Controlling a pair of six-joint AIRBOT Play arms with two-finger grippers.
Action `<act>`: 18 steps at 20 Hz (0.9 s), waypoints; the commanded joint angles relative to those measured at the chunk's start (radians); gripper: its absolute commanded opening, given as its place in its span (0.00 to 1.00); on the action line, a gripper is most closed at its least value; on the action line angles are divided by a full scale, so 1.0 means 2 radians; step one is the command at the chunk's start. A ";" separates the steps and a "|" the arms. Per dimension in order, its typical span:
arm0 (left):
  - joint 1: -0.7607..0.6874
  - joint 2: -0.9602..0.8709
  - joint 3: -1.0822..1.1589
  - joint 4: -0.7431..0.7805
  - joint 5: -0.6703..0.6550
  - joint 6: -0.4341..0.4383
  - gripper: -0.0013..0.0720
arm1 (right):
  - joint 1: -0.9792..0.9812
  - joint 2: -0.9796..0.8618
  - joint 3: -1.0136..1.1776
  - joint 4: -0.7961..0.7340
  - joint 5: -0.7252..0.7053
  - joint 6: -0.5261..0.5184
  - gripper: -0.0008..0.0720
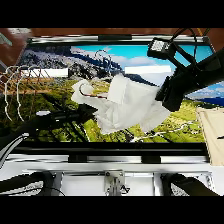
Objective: Fold the shirts.
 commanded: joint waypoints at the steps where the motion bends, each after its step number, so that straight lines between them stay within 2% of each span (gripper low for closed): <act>1: -0.048 -0.055 0.034 -0.049 0.013 0.042 0.85 | 0.000 0.000 0.000 0.003 0.000 0.002 0.11; 3: -0.044 -0.060 0.038 -0.046 0.012 0.053 0.85 | 0.000 0.000 0.000 0.003 0.000 0.002 0.11; 6: -0.039 -0.060 0.038 0.005 -0.023 0.052 0.84 | 0.000 0.000 0.000 0.003 -0.001 0.002 0.11; 7: -0.041 -0.060 0.038 0.018 -0.039 0.052 0.81 | 0.000 0.000 0.000 0.003 -0.001 0.002 0.11; 8: -0.043 -0.060 0.038 0.023 -0.054 0.052 0.74 | 0.000 0.000 0.000 0.003 -0.002 0.002 0.11; 13: -0.030 -0.058 0.038 0.023 -0.064 0.060 0.72 | 0.000 0.000 0.000 0.003 -0.004 0.002 0.11; 14: -0.026 -0.058 0.038 0.021 -0.068 0.060 0.62 | 0.000 0.000 0.000 0.003 -0.004 0.002 0.11; 15: -0.025 -0.058 0.038 0.017 -0.077 0.060 0.42 | 0.000 0.000 0.000 0.003 -0.004 0.002 0.11; 17: -0.025 -0.058 0.038 -0.002 -0.094 0.074 0.14 | 0.000 0.000 0.000 0.003 -0.005 0.002 0.11; 18: -0.023 -0.058 0.038 -0.021 -0.101 0.093 0.08 | 0.000 0.000 0.000 0.003 -0.004 0.002 0.11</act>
